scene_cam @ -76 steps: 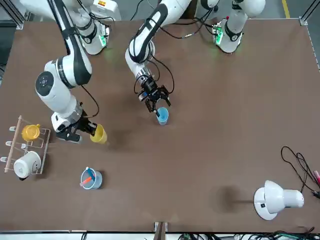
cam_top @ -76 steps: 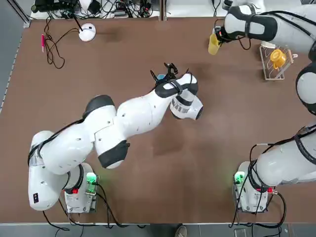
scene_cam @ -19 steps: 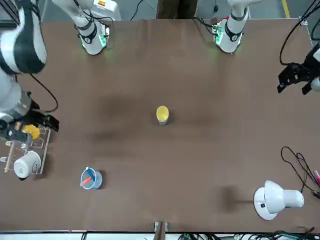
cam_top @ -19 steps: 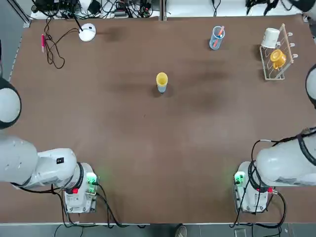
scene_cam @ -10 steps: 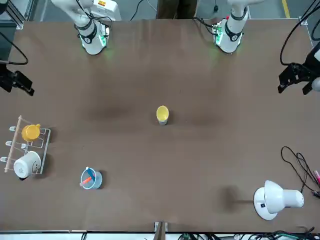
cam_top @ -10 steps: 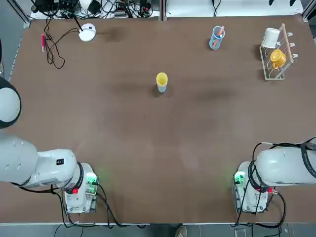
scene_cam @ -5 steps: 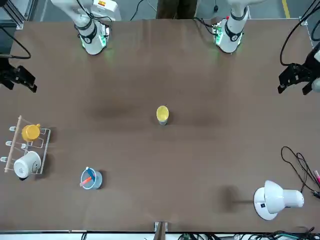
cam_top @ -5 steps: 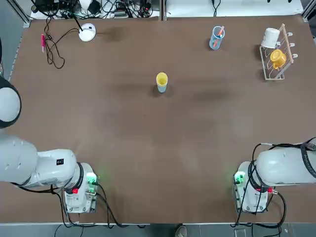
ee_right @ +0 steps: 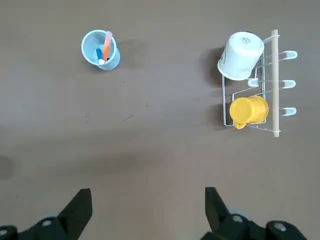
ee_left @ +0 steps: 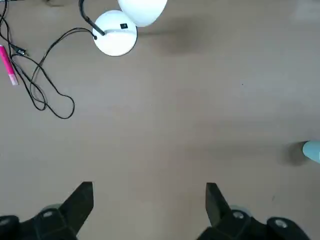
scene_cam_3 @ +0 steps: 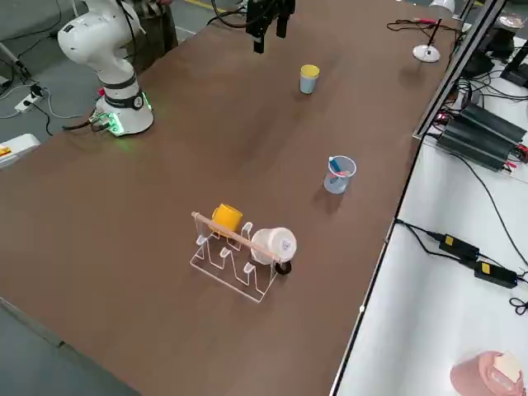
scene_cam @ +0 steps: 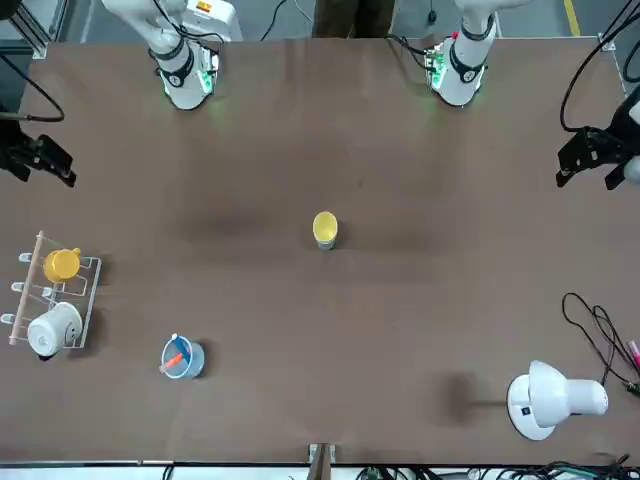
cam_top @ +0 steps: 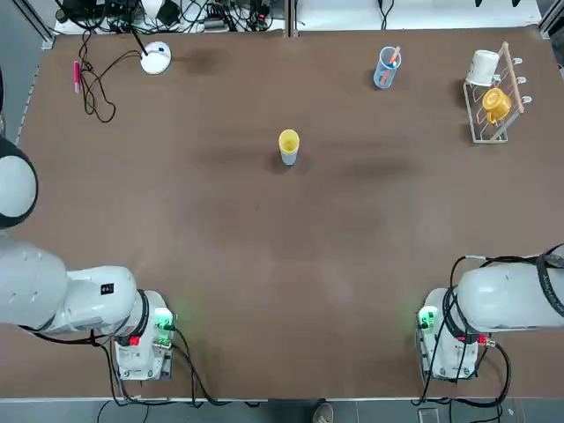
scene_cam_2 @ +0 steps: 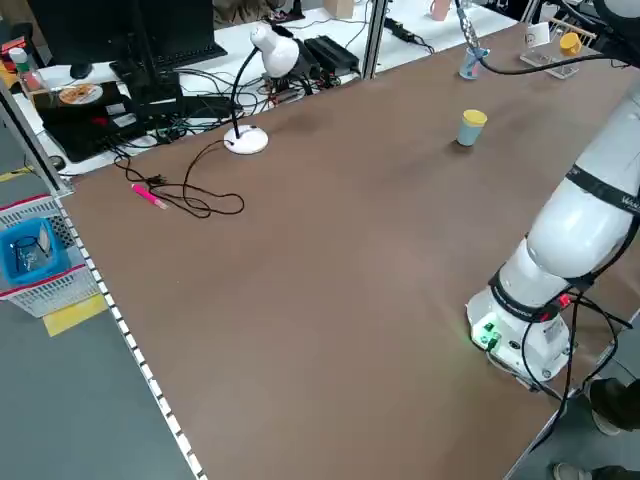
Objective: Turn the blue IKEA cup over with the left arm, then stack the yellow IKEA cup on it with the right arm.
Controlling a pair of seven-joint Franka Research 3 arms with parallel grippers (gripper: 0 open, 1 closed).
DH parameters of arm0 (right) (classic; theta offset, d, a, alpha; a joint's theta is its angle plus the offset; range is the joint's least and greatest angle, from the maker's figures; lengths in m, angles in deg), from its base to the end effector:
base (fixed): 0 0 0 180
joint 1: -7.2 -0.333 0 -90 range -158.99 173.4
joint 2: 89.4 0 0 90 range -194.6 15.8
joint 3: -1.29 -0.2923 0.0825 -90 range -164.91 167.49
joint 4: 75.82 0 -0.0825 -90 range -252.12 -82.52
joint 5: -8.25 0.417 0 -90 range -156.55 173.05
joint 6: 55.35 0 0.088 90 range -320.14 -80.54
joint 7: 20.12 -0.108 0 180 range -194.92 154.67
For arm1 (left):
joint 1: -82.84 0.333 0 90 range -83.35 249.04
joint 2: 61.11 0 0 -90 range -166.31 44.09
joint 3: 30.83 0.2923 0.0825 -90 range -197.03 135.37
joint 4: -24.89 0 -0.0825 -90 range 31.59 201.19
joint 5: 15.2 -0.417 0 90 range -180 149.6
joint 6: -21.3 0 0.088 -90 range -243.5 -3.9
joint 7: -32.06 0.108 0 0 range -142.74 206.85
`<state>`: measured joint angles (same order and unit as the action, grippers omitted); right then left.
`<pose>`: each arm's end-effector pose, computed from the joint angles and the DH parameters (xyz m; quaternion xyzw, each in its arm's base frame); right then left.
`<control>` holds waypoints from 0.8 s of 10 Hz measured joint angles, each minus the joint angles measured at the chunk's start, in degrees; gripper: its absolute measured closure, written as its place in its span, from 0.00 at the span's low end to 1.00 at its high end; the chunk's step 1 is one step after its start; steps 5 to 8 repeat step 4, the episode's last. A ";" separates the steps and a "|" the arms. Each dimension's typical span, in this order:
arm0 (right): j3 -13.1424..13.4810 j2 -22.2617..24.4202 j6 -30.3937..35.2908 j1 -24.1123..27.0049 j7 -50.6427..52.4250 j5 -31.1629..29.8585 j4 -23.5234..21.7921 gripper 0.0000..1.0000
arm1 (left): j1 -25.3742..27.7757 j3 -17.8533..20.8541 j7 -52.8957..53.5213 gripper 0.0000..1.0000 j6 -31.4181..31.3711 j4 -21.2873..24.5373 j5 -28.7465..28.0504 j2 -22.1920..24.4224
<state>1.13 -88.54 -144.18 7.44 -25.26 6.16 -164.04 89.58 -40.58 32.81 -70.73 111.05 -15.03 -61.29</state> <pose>0.5816 -0.0048 0.6225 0.9987 -0.0461 0.0136 0.0177 0.5917 -0.0313 0.6353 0.9982 -0.0328 0.0496 0.0027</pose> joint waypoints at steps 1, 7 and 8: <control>0.00 -0.03 -0.02 -0.03 0.04 0.00 0.00 0.00 | 0.00 0.00 0.00 0.01 0.00 0.00 0.00 0.00; 0.00 -0.03 -0.06 -0.17 1.06 0.00 0.00 0.00 | 0.00 0.01 -0.02 0.01 0.01 0.00 0.00 -0.01; 0.00 -0.03 -0.06 -0.17 1.06 0.00 0.00 0.00 | 0.00 0.01 -0.02 0.01 0.01 0.00 0.00 -0.01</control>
